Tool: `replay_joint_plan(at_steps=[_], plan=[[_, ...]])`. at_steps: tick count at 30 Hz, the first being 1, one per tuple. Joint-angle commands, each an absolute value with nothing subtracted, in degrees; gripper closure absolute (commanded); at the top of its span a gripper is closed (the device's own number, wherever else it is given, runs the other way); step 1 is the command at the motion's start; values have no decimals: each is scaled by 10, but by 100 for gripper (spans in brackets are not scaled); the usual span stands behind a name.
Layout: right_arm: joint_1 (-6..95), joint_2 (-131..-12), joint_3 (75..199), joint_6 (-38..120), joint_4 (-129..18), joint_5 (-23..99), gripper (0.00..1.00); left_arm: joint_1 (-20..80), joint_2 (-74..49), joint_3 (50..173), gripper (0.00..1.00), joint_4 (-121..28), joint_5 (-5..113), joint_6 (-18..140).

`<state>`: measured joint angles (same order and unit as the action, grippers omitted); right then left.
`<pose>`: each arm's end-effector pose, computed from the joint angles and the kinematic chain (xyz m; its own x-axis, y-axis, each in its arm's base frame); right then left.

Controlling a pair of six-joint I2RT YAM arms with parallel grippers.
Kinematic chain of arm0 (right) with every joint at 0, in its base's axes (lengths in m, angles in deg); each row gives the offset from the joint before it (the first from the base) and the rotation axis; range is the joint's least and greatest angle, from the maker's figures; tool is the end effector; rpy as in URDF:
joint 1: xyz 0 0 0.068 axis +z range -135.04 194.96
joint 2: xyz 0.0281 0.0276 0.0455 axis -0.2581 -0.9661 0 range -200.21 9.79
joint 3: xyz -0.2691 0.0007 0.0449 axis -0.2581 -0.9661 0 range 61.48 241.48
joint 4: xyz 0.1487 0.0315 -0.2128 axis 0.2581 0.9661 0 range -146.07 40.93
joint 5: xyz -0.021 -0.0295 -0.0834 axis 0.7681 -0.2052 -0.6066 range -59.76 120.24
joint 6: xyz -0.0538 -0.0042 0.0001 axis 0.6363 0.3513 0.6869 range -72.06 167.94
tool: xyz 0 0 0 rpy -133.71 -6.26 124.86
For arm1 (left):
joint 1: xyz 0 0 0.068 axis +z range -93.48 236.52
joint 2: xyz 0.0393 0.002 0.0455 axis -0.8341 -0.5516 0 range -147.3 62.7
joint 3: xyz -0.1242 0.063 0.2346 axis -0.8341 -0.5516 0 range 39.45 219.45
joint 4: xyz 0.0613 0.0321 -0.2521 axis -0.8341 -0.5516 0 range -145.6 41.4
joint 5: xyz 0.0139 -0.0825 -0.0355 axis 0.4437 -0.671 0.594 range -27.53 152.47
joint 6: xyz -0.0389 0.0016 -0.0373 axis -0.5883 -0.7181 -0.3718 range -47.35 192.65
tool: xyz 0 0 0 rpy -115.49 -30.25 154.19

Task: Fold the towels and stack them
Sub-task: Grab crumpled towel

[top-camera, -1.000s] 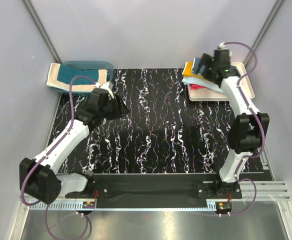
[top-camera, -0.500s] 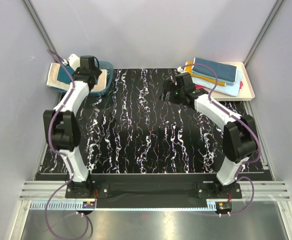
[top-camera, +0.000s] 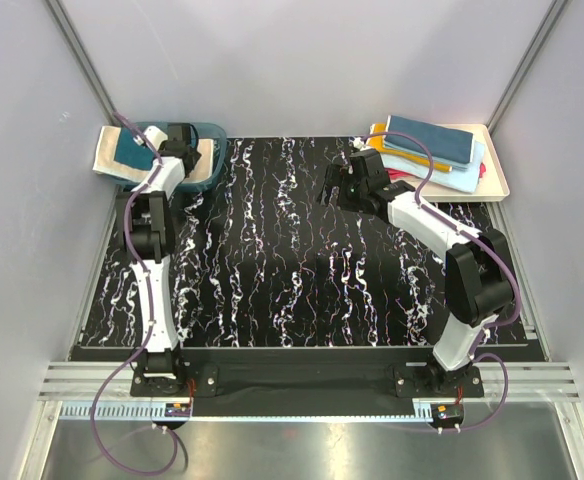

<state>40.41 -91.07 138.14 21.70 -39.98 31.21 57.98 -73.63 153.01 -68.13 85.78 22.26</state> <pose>0.3623 0.1731 0.2562 -0.7188 0.1475 -0.6794 -0.1377 0.9277 0.3471 0.5384 0.0278 0.1844 -0.1856 -0.7125 -0.6767 -0.7197 0.5675 -0.4000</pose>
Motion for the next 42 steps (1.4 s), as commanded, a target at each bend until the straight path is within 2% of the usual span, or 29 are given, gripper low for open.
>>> replay_joint_plan(at_steps=[1,5,15,18,23,27,42], plan=[[404,-890,1380,212,-431,321,0,585,-733,1562,39,-663,861,196],[404,-899,1380,210,-435,326,0,585,-754,1565,40,-666,855,178],[404,-907,1380,210,-439,329,0,585,-781,1569,53,-696,861,152],[404,-911,1380,208,-441,331,0,587,-786,1572,64,-707,855,142],[404,-915,1381,205,-444,338,0,587,-787,1578,89,-699,847,152],[404,-917,1380,205,-445,338,0,588,-778,1578,100,-675,844,166],[404,-934,1384,205,-453,349,0,552,-580,1450,100,-390,866,270]])
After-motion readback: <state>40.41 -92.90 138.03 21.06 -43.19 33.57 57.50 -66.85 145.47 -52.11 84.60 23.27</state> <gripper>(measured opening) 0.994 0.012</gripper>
